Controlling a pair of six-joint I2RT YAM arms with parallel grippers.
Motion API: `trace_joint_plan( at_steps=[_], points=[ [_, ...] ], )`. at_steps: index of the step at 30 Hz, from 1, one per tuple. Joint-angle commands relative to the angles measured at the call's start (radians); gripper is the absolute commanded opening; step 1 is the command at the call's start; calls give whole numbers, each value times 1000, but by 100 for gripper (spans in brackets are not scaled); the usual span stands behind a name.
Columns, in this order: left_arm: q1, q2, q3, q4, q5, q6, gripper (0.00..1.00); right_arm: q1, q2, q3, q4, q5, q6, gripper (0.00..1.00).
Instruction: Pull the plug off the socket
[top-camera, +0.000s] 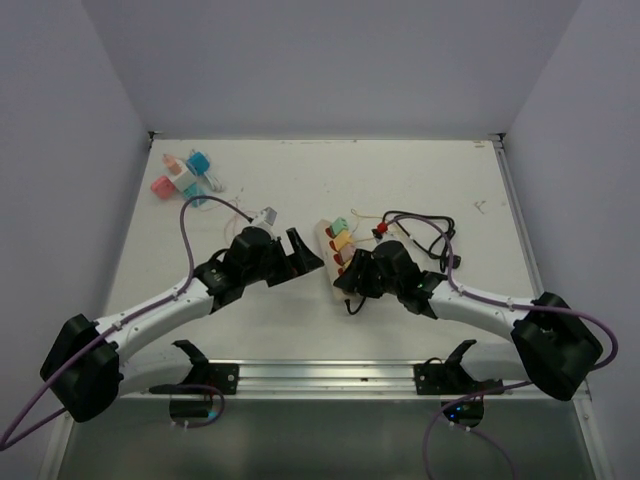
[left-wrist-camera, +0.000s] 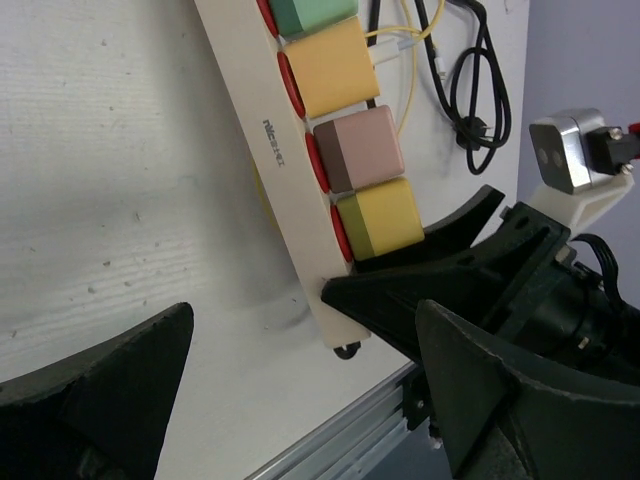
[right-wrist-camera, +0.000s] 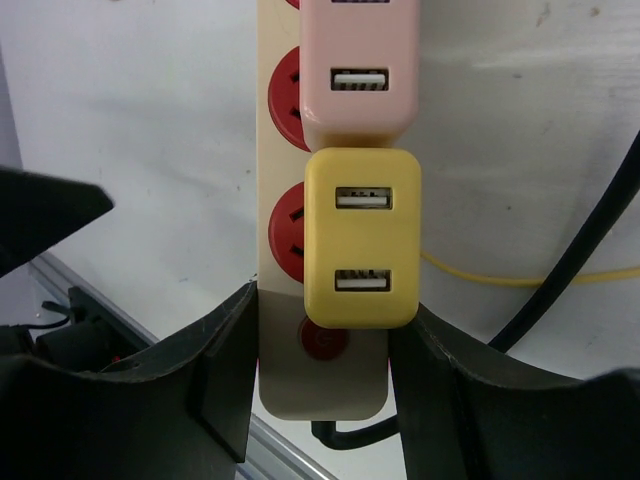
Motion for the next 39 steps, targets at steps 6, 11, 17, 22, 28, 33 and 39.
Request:
trace_joint_plan(
  at_steps=[6, 11, 17, 22, 28, 33, 39],
  points=[
    [-12, 119, 56, 130, -85, -64, 96, 37, -51, -39, 237, -146, 8, 0],
    [-10, 165, 30, 144, -83, -124, 94, 47, -41, -48, 252, -149, 5, 0],
    [-13, 171, -18, 160, -114, -174, 89, 64, 5, -47, 283, -155, 7, 0],
    [-16, 193, -50, 186, -106, -203, 84, 103, 54, -41, 291, -137, -1, 0],
    [-29, 207, -81, 178, -114, -233, 76, 144, 82, -18, 271, -92, -19, 0],
    [-30, 210, -105, 181, -119, -243, 69, 163, 100, -12, 274, -78, -12, 0],
    [-40, 202, -144, 222, -120, -249, 62, 163, 116, -7, 291, -78, 10, 0]
  ],
)
